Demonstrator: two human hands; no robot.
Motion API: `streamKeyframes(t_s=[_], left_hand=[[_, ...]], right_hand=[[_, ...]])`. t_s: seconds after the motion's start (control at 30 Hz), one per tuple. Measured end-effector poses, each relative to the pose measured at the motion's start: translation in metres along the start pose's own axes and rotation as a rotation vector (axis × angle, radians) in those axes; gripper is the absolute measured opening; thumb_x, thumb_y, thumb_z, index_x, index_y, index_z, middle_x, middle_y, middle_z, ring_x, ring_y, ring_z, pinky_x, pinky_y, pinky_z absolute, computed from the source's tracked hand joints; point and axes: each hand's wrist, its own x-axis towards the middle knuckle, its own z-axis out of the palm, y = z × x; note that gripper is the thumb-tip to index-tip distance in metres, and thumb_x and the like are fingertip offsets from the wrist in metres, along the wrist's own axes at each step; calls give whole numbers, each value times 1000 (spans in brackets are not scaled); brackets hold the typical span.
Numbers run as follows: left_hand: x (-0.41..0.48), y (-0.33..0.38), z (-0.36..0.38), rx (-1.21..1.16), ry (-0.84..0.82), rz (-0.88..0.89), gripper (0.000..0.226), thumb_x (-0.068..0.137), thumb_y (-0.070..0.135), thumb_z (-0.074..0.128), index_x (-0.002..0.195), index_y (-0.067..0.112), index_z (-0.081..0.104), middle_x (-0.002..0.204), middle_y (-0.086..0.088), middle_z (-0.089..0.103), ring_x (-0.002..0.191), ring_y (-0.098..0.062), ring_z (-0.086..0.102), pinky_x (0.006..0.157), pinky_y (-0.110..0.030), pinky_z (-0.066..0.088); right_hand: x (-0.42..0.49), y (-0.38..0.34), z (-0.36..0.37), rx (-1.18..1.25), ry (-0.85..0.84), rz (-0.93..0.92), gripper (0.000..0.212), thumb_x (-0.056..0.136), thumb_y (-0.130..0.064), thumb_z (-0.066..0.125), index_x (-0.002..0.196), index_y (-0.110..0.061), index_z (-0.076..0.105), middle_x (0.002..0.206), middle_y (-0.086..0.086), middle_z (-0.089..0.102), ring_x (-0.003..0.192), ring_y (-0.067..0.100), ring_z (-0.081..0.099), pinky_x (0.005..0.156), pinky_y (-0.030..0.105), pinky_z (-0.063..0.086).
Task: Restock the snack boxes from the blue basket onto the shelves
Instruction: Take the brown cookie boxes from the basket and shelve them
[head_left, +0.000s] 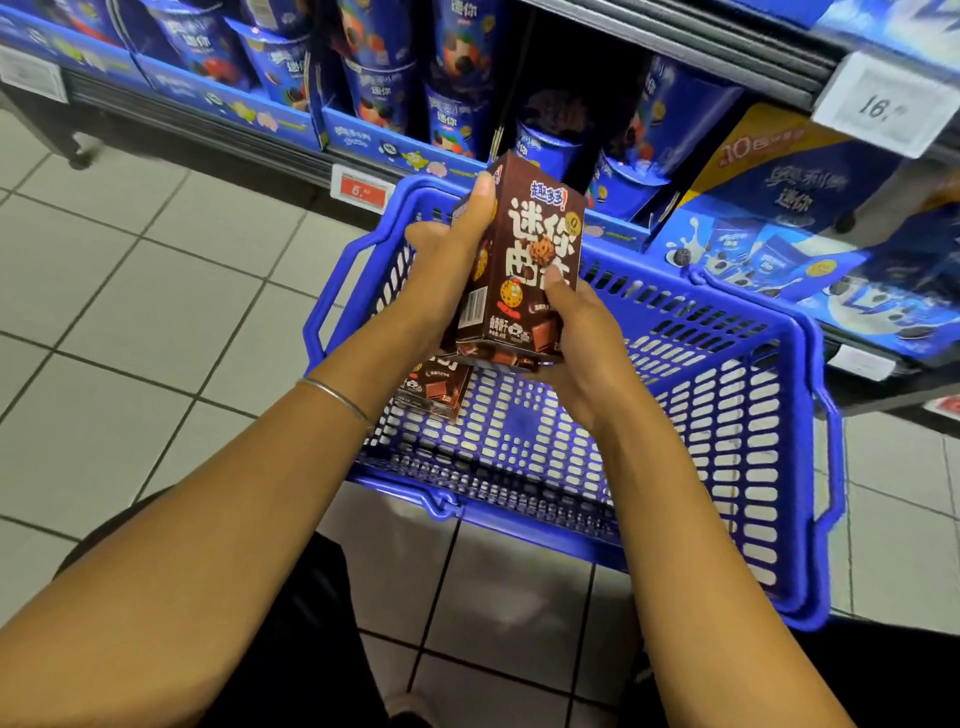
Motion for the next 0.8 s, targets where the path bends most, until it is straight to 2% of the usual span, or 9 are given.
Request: streamKeyframes(t_s=[0.1,0.2,0.3,0.37,0.43,0.47,0.57,0.67,0.8], left_hand=[[-5,9,-2,11,-68,33,74,90,74,62,134,15,68,115,-5,81,104,-23,80,80,-33,66],[-10,16,-6,21,-126,-25,78,88,65,74,143,11,60,125,-10,77,106,-27,79,84,-39,65],[-11,20,-12,39,-113,-10,55,97,43,74,134,3,66,115,-14,80,100,-30,80,77,-35,64],[-12,25,-15,12,-95,-12,50,101,37,70,135,0,65,116,-17,79,101,-33,79,81,-39,64],[-14,30,-16,-30,-74,-13,58,100,36,71,142,0,56,121,-19,77,105,-36,78,86,-44,64],[-14,32,-17,-41,-73,-10,59,100,37,71,144,0,54,121,-19,77,106,-36,78,86,-45,64],[-16,33,-21,-45,-69,-10,59,100,37,71,144,0,54,121,-19,77,105,-35,78,83,-41,64],[-15,33,-23,-65,-40,-23,60,99,35,73,144,1,53,121,-19,77,103,-33,79,83,-42,65],[-15,36,-27,-69,-46,-29,64,97,37,75,146,3,51,124,-18,76,104,-33,79,89,-48,65]], right_hand=[[1,-6,4,12,-19,20,36,103,-39,55,132,-16,56,117,7,75,106,29,74,93,61,56],[4,-7,5,-85,-1,-26,42,99,-44,61,131,-17,54,112,4,77,99,26,76,88,59,59],[9,-1,-2,-3,-17,2,51,94,-62,58,123,-21,63,112,2,77,102,24,75,88,57,59],[17,11,-10,136,54,80,54,94,-68,50,108,-20,68,105,2,76,101,21,73,91,54,57],[30,29,-14,151,172,186,43,100,-59,48,104,-20,66,90,1,69,96,21,69,91,46,56],[37,39,-14,43,208,236,36,102,-50,49,110,-18,65,91,2,67,93,20,67,86,41,55],[55,68,-2,-285,172,404,40,100,-35,58,133,-13,53,119,9,65,96,21,63,75,39,54],[67,90,15,-479,55,502,53,98,-41,63,140,-14,45,143,11,52,120,29,57,91,45,52],[72,108,35,-611,6,494,57,98,-43,63,144,-12,48,152,8,47,134,32,47,106,50,44]])
